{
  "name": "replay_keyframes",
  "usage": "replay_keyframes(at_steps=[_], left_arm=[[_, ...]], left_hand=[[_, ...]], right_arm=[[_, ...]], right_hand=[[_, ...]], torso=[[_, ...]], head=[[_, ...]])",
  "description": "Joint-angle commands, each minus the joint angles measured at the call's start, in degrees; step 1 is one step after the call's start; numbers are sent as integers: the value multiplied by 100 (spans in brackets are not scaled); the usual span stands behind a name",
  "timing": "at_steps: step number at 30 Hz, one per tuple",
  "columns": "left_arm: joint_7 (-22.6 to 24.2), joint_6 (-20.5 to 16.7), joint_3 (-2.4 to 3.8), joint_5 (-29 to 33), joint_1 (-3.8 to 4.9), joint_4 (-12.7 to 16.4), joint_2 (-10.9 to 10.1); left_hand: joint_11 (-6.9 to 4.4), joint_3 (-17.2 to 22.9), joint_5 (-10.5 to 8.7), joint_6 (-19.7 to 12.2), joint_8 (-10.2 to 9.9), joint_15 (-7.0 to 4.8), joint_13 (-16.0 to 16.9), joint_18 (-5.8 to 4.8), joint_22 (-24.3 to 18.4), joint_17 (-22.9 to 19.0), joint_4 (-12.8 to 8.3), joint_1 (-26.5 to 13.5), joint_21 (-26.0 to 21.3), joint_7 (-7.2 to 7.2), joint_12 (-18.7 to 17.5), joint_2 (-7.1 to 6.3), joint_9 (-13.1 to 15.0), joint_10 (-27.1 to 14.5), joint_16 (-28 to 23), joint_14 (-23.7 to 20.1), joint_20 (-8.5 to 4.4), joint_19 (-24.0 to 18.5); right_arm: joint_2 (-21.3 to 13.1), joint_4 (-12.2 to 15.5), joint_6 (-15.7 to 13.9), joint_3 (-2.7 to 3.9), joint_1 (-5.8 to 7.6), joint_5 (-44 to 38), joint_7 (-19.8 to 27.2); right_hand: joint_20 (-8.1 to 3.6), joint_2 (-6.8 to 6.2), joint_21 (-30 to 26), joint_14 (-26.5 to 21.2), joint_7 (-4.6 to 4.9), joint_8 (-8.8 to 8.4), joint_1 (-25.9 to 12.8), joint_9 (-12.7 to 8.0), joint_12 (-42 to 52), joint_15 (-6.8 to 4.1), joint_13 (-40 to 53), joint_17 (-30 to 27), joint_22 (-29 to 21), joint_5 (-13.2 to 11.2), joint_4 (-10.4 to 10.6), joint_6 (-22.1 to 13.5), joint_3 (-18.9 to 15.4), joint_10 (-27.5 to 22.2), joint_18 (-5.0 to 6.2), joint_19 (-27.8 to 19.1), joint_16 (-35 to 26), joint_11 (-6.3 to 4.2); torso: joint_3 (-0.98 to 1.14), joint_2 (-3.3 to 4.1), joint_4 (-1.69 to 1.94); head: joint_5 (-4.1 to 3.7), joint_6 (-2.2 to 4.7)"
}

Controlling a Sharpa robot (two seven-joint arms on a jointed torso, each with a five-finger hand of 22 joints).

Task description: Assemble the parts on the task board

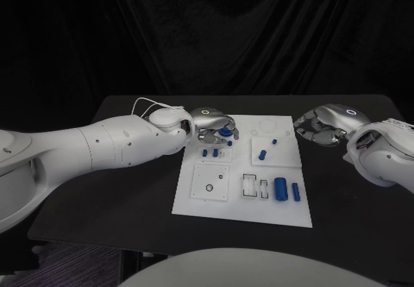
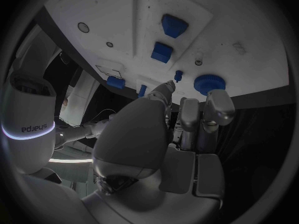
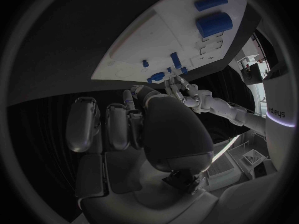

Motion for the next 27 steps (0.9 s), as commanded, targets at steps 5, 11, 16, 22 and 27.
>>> replay_keyframes(at_steps=[5, 11, 16, 22, 27], left_arm=[[71, 180, 6, -43, -37, -96, 103], [21, 254, 6, -44, -69, -183, 158], [-18, 317, 6, -44, -93, -237, 188], [-60, 352, 6, -203, -133, -318, 234], [-59, 315, 6, -285, -182, -384, 283]], left_hand=[[15, 271, 28, 156, 18, 26, 23, -54, 885, 294, -26, -64, 497, 38, 233, -127, -80, 337, 373, 364, -10, 361], [27, 357, 16, 171, 11, 34, 48, -67, 901, 282, -29, -99, 584, 55, 302, -174, -104, 436, 409, 390, -6, 418], [24, 406, 3, 211, 26, 35, 71, -65, 898, 259, -32, -116, 586, 73, 347, -191, -106, 495, 410, 380, -4, 414], [20, 463, -1, 237, 32, 30, 94, -83, 923, 285, -34, -141, 683, 95, 395, -208, -109, 583, 449, 419, -4, 472], [3, 509, -6, 281, 50, 22, 105, -82, 923, 279, -37, -153, 692, 94, 418, -210, -105, 636, 460, 428, -6, 475]], right_arm=[[13, -8, -37, 4, -14, -17, -3], [36, -14, -13, 4, -15, -17, 1], [32, -14, -18, 4, -16, 36, 5], [34, -12, -55, 4, -16, 62, 11], [42, -10, -64, 4, -17, 68, 14]], right_hand=[[6, -16, -24, 340, -12, -28, -53, -7, -31, 9, 810, 297, 1011, 18, -4, 16, 39, -56, -29, 24, -26, 11], [5, -16, -23, 339, -12, -27, -56, -7, -42, 8, 799, 293, 1011, 18, -4, 17, 40, -65, -29, 24, -29, 11], [5, -16, -35, 338, -13, -27, -61, -7, -56, 8, 785, 289, 1008, 17, -4, 18, 43, -76, -26, 20, -34, 10], [5, -17, -36, 337, -13, -27, -61, -7, -58, 8, 783, 288, 1008, 17, -4, 18, 43, -78, -26, 20, -35, 10], [4, -17, -40, 336, -12, -26, -63, -7, -69, 7, 773, 285, 1007, 17, -6, 20, 45, -87, -26, 19, -39, 10]], torso=[[6, -9, -1], [7, -11, 2], [5, -10, 4], [9, -11, 4], [6, -12, 0]], head=[[2, -1], [-23, -1], [-31, -1], [-39, -1], [-54, -1]])
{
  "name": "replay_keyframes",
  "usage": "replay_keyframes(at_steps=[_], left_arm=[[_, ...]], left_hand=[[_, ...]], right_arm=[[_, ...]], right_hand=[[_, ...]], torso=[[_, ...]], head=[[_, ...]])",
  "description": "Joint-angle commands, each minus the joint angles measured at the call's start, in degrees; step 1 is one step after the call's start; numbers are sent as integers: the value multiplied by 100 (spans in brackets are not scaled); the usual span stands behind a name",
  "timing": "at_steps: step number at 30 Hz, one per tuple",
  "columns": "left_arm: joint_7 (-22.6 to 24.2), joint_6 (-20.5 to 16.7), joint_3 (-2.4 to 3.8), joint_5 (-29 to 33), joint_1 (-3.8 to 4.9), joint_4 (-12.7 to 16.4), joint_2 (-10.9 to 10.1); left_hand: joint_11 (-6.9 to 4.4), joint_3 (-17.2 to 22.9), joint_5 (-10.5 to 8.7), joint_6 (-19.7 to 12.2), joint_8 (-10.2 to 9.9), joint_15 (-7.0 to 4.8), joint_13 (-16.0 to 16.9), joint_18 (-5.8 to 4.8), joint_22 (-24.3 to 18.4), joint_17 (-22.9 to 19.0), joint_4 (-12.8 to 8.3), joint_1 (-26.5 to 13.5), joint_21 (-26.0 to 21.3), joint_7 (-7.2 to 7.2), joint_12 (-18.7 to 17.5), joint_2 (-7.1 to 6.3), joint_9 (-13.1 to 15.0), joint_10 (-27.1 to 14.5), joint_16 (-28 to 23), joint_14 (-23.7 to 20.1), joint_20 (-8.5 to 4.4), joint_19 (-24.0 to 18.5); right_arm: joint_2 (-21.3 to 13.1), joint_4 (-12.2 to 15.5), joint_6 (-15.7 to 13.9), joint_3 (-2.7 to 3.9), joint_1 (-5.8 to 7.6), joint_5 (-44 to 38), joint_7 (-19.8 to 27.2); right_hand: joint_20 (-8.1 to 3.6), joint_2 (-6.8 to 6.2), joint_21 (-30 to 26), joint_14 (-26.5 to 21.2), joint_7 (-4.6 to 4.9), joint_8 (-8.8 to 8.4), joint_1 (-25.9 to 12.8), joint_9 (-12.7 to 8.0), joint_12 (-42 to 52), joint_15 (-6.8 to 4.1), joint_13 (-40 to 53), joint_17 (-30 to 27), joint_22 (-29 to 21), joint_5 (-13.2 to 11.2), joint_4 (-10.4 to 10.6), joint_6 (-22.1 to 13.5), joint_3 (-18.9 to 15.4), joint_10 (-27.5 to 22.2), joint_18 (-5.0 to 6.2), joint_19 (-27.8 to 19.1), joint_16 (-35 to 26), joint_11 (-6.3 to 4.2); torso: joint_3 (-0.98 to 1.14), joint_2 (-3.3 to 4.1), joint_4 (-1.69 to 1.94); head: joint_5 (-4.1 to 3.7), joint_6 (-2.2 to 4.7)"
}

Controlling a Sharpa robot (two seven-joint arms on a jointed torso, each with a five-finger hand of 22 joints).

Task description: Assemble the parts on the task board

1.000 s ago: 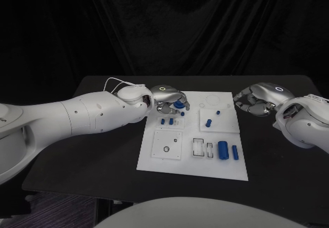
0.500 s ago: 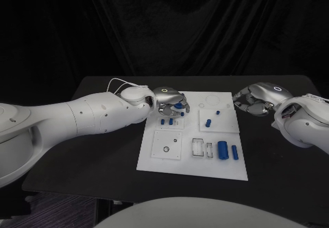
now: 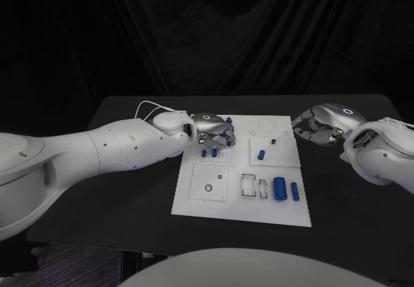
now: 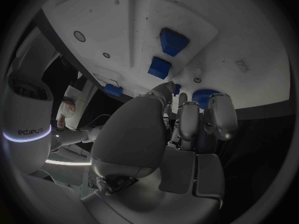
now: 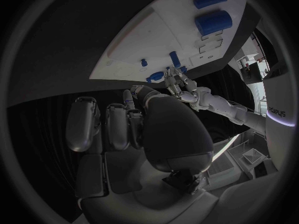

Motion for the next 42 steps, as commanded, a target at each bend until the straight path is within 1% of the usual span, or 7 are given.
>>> replay_keyframes(at_steps=[1, 11, 19, 22, 28, 36, 42], left_arm=[[-1, 24, 6, -144, -32, -31, 40], [6, -154, 6, -172, -108, -172, 145], [34, -270, 6, -175, -122, -226, 210], [49, -312, 6, -175, -123, -226, 217], [58, -446, 6, -175, -126, -220, 197], [109, -792, 6, -175, -133, -177, 136], [130, -1025, 6, -175, -134, -73, 35]], left_hand=[[-3, 49, -2, 56, 31, -11, 8, -82, 923, -11, -9, -10, 30, -10, 25, -68, 1, 65, 17, 26, -8, 24], [-25, 134, -74, 164, 69, -28, 23, -77, 915, -84, 35, -101, 25, 7, 49, -49, 12, 150, 2, -7, -16, 9], [-56, 201, -98, 251, 100, -49, 42, -93, 938, -103, 38, -124, 104, 39, 102, -19, 24, 296, 10, 1, -25, 54], [-129, 259, -94, 377, 152, -97, 65, -117, 972, -111, 8, -112, 220, 91, 183, 6, 48, 533, 24, 29, -40, 125], [-190, 309, -110, 424, 143, -151, 85, -123, 978, -230, -33, -130, 254, 157, 242, 0, 49, 799, -25, -11, -69, 134], [-364, 341, -55, 668, 248, -292, 157, -150, 1013, -270, -127, -117, 379, 333, 366, 41, 107, 1178, -23, 32, -98, 206], [-370, 334, -46, 802, 307, -309, 165, -162, 1028, -296, -164, -130, 437, 372, 361, 45, 140, 1275, -26, 54, -109, 244]], right_arm=[[2, 3, -65, 4, -16, 19, 5], [4, -1, -67, 4, -16, 21, 1], [15, -6, -53, 4, -30, 22, 2], [14, -7, -43, 4, -34, 22, 1], [8, -5, -31, 4, -37, 22, 0], [-1, 1, -21, 4, -39, 22, 1], [-22, 11, -14, 4, -39, 22, 1]], right_hand=[[4, -16, -19, 337, -12, -26, -63, -8, -19, 7, 775, 285, 1007, 17, 10, 20, 29, -45, -25, 19, -39, 9], [4, -18, -15, 337, -12, -25, -66, -9, -35, 6, 759, 285, 1008, 18, 6, 22, 34, -56, -26, 20, -38, 8], [3, -15, -15, 337, -13, -24, -65, -9, -37, 5, 757, 286, 1008, 19, 2, 24, 39, -55, -26, 21, -37, 7], [3, -15, -15, 337, -13, -24, -65, -9, -37, 5, 757, 286, 1008, 19, 2, 24, 39, -55, -26, 21, -37, 7], [3, -15, -15, 337, -13, -24, -65, -9, -37, 5, 757, 286, 1008, 19, 2, 24, 39, -55, -26, 21, -37, 7], [3, -15, -15, 337, -13, -24, -65, -9, -37, 5, 757, 286, 1008, 19, 2, 24, 39, -55, -26, 21, -37, 7], [3, -15, -15, 337, -13, -24, -65, -9, -37, 5, 757, 286, 1008, 19, 2, 24, 39, -55, -26, 21, -37, 7]], torso=[[-1, -1, -3], [-2, -2, 3], [-3, 1, -8], [-1, 2, -5], [2, -7, 18], [-2, -4, 13], [1, -9, 19]], head=[[-8, -1], [-46, -1], [-23, -1], [-25, -1], [-43, -1], [-24, -1], [-38, -1]])
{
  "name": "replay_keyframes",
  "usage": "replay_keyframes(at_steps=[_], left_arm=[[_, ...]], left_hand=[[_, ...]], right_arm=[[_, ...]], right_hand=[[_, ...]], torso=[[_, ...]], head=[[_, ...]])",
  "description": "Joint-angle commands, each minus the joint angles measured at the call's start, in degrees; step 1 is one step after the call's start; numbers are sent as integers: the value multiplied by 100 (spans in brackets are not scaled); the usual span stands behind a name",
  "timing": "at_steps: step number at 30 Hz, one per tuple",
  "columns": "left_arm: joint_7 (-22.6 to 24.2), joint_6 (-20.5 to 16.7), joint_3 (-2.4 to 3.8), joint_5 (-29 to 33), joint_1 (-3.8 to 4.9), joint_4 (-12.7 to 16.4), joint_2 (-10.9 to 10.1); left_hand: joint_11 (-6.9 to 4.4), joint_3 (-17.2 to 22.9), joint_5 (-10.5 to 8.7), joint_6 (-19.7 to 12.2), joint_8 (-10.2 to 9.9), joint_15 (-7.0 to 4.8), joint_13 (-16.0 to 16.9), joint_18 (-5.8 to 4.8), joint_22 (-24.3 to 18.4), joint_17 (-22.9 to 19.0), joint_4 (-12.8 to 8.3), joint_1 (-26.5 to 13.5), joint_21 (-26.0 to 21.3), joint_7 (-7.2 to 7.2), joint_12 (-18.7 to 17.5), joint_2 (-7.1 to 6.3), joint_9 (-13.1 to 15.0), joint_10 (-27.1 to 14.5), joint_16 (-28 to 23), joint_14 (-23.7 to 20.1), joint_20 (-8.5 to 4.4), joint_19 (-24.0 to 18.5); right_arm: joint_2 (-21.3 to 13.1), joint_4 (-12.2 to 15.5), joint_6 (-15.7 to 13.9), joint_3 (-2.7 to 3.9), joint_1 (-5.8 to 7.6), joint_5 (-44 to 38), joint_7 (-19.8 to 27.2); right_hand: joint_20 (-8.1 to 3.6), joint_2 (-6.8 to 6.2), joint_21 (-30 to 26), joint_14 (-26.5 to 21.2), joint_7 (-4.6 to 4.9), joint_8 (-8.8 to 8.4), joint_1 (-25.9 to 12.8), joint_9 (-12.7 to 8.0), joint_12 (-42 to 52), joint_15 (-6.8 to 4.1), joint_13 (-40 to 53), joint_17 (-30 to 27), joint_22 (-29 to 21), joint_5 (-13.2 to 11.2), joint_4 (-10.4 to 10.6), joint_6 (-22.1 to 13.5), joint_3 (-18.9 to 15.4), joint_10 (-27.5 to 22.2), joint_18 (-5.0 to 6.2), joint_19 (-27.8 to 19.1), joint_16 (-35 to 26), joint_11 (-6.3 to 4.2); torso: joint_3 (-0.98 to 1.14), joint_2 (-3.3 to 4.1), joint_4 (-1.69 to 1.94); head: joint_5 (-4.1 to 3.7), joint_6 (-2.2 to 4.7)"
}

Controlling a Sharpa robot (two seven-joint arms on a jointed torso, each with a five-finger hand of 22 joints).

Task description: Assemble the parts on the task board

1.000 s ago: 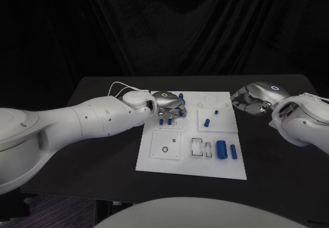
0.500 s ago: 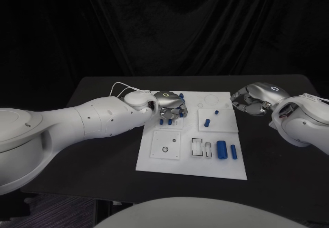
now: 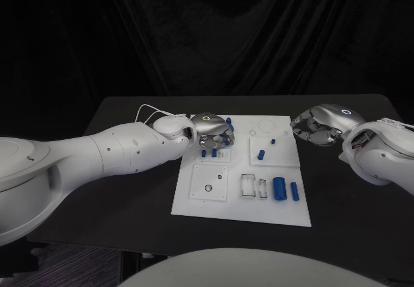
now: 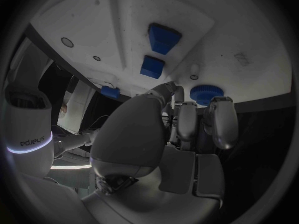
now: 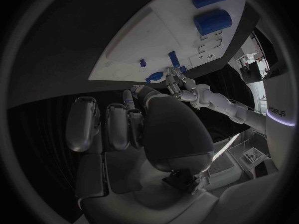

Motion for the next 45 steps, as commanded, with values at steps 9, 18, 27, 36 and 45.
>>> replay_keyframes(at_steps=[9, 18, 27, 36, 45], left_arm=[[75, -664, 4, -5, 25, 414, -360], [-39, -442, 3, -5, 136, 997, -887], [-146, -134, 2, -5, 152, 1236, -1221], [-280, 30, 2, -5, 152, 1164, -1276], [-309, 40, 2, -5, 149, 992, -1183]], left_hand=[[31, -14, 29, 197, 77, -20, -14, -83, 1049, -90, -76, -47, 118, 46, -48, -13, 37, 170, -53, 37, -19, 114], [41, -5, 18, 184, 47, -10, -30, -73, 1035, -151, -93, -52, 80, 55, -107, -27, 27, 200, -87, 27, -25, 90], [86, 68, -48, 145, -40, 23, -377, -63, 1018, -337, -34, -152, 22, 78, -710, -51, 12, 134, -191, -14, -33, 60], [115, 117, -98, 75, -140, 44, -734, -54, 1004, -461, 42, -232, -35, 75, -1188, -105, -15, 217, -256, -26, -34, 44], [110, 121, -100, 145, -119, 43, -801, -57, 1008, -458, 67, -258, -30, 73, -1266, -104, -2, 270, -253, -8, -34, 53]], right_arm=[[-53, 5, 4, 4, -25, -12, -11], [-43, -26, 21, 4, -63, -12, -12], [-55, -31, 47, 4, -102, -12, -6], [-58, -32, 70, 4, -113, -12, -11], [-57, -33, 78, 4, -116, -12, -13]], right_hand=[[2, 11, -24, 336, -12, -24, -45, -6, -31, 4, 748, 279, 1006, 19, -3, 26, 48, -39, -25, 18, -45, -14], [1, 9, -33, 334, -12, -24, -50, -7, -39, 4, 740, 273, 1004, 17, -4, 25, 49, -44, -23, 16, -52, -13], [1, 8, -41, 332, -12, -25, -53, -7, -49, 4, 730, 264, 1001, 17, -4, 24, 50, -52, -21, 13, -62, -13], [1, 8, -41, 332, -12, -25, -53, -7, -49, 4, 730, 264, 1001, 17, -4, 24, 50, -52, -21, 13, -62, -13], [1, 8, -41, 332, -12, -25, -53, -7, -49, 4, 730, 264, 1001, 17, -4, 24, 50, -52, -21, 13, -62, -13]], torso=[[0, -11, 4], [2, -29, 15], [14, -37, 29], [-11, -25, 35], [-1, -21, 10]], head=[[-9, -1], [-6, -1], [0, -1], [-16, -1], [1, -1]])
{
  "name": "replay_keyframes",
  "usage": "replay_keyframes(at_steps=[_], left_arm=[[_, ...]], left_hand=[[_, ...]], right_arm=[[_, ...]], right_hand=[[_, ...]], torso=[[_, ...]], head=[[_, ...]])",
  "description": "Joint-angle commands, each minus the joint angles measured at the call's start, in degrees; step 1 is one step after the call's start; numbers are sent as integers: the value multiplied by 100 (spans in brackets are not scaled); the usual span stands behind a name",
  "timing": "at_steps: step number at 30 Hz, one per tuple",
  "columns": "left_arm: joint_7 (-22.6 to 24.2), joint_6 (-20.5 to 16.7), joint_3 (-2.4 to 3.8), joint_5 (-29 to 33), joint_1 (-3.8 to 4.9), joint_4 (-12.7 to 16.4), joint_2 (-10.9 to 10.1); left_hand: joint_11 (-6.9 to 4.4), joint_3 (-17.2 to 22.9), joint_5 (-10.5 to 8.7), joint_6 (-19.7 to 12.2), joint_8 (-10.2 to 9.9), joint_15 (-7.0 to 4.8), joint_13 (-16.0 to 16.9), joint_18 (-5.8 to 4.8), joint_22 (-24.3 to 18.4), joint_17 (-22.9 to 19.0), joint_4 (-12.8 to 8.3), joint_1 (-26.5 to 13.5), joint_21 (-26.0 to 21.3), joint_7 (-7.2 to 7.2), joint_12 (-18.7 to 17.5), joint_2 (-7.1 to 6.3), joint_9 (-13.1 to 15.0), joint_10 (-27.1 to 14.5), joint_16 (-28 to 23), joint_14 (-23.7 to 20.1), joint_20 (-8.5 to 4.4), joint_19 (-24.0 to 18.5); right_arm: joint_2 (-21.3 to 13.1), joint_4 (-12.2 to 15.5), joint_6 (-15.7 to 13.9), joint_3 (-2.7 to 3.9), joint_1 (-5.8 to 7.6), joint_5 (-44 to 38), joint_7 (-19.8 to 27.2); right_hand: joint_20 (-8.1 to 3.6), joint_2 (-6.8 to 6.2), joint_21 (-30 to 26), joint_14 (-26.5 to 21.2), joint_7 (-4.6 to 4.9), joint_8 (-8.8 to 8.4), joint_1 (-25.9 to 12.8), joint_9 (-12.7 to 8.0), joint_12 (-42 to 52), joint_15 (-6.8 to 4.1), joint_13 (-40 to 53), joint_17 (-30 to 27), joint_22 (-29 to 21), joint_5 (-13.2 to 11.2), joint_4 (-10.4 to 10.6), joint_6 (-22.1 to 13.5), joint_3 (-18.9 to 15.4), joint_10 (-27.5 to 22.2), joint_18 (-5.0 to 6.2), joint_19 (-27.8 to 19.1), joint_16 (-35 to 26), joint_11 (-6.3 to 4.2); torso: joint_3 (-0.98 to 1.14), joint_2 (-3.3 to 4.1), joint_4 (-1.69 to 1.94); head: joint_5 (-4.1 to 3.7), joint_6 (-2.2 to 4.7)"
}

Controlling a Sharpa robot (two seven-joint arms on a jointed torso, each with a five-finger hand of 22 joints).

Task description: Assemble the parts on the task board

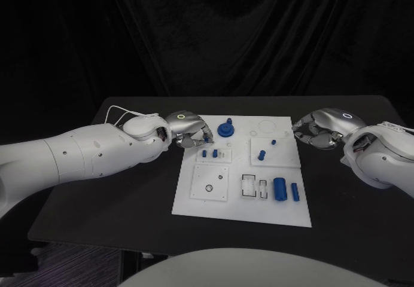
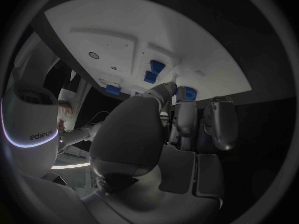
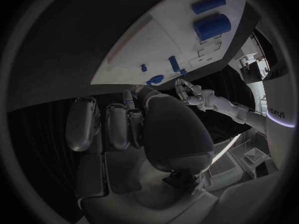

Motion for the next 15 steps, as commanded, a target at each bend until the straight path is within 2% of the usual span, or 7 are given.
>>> replay_keyframes(at_steps=[1, 15], left_arm=[[-35, 66, 5, 2, 13, -57, 48], [-65, -28, 5, 2, 7, -259, 261]], left_hand=[[0, 8, -32, 26, 1, 20, -4, -59, 1008, 6, 33, -57, -13, -5, -25, -10, 9, 34, -30, 14, -13, -9], [2, 7, -32, 16, -21, 22, -39, -63, 1015, 20, 29, -58, 2, -5, -48, -23, 4, 146, -17, 35, -14, 7]], right_arm=[[-6, 0, 40, 4, -16, -15, -14], [6, -3, 65, 4, -16, -15, -24]], right_hand=[[1, 8, -20, 332, -12, -25, -53, -9, -12, 5, 733, 264, 999, 17, 12, 24, 34, -32, -22, 13, -38, 7], [1, 8, -20, 332, -12, -25, -53, -9, -12, 5, 733, 264, 999, 17, 12, 24, 34, -32, -22, 13, -38, 7]], torso=[[3, 7, -10], [8, 10, -14]], head=[[-5, -1], [15, -1]])
